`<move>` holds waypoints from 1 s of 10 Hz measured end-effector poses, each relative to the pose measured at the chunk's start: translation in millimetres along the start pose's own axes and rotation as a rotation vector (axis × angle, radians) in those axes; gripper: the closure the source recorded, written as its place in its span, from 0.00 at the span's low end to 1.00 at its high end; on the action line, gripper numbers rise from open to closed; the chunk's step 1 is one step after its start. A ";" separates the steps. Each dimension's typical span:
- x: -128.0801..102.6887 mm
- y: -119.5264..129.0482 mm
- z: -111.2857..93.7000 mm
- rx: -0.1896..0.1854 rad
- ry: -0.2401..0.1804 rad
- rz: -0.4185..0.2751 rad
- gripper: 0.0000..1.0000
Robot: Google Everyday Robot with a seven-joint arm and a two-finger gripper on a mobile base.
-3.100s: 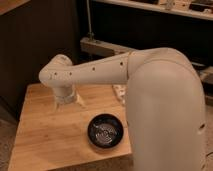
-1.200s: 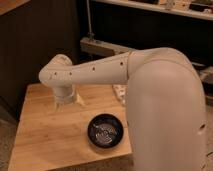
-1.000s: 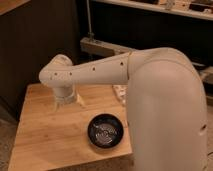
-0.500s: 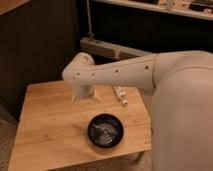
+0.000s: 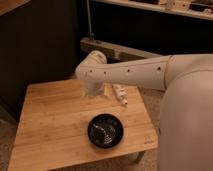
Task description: Place the bottle in the ceramic bowl
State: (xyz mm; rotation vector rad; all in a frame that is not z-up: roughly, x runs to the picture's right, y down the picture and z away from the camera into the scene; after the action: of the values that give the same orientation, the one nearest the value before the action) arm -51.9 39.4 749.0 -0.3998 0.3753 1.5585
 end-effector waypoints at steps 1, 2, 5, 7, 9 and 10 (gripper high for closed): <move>0.1 2.3 -0.4 -0.005 0.000 -0.004 0.20; -0.9 3.1 0.1 -0.009 0.002 -0.001 0.20; -22.3 -17.9 14.6 -0.018 0.004 0.027 0.20; -55.0 -44.7 28.0 -0.047 -0.006 0.016 0.20; -92.9 -80.5 42.8 -0.099 -0.035 -0.031 0.20; -102.8 -93.2 47.2 -0.124 -0.053 -0.064 0.20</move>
State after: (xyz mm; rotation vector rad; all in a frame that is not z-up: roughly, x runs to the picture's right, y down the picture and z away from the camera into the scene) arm 42.2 -26.5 840.1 -0.4612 0.2228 1.5315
